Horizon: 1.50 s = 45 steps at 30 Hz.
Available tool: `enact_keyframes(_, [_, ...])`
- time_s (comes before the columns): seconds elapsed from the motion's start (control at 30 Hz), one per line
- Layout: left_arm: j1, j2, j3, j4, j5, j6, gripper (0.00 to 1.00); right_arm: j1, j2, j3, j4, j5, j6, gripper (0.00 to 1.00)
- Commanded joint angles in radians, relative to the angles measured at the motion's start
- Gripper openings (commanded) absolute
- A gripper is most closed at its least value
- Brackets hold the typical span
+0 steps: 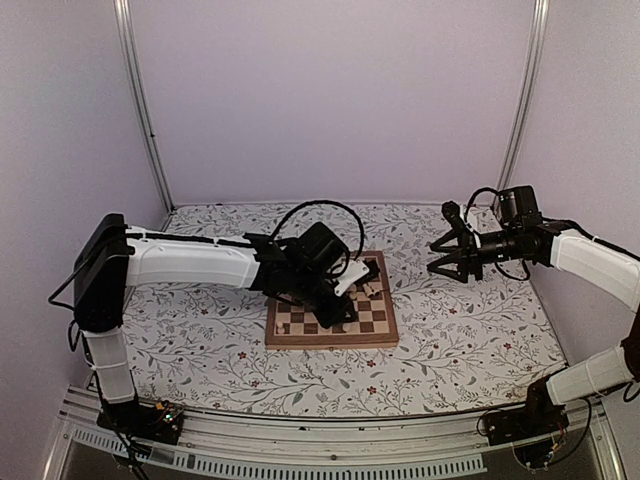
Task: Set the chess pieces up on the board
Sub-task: Place the chess piece on the chessboard.
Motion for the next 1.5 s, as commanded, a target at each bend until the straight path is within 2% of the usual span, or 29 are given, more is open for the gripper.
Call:
enact_keyframes(0.0, [0.019,0.020,-0.033,0.048,0.022,0.003,0.14,0.000,0.006,-0.008,0.007,-0.002,-0.012,0.61])
enact_keyframes(0.87, [0.063,0.058,-0.070,0.095,-0.014,-0.024,0.19,0.000,0.016,-0.005,0.004,-0.005,-0.011,0.61])
enact_keyframes(1.17, [0.063,0.067,-0.067,0.076,0.009,-0.029,0.25,-0.001,0.020,-0.006,0.001,-0.009,-0.014,0.61])
enact_keyframes(1.47, [0.061,0.032,-0.048,0.064,0.008,-0.037,0.37,0.000,0.020,-0.005,-0.004,-0.014,-0.018,0.61])
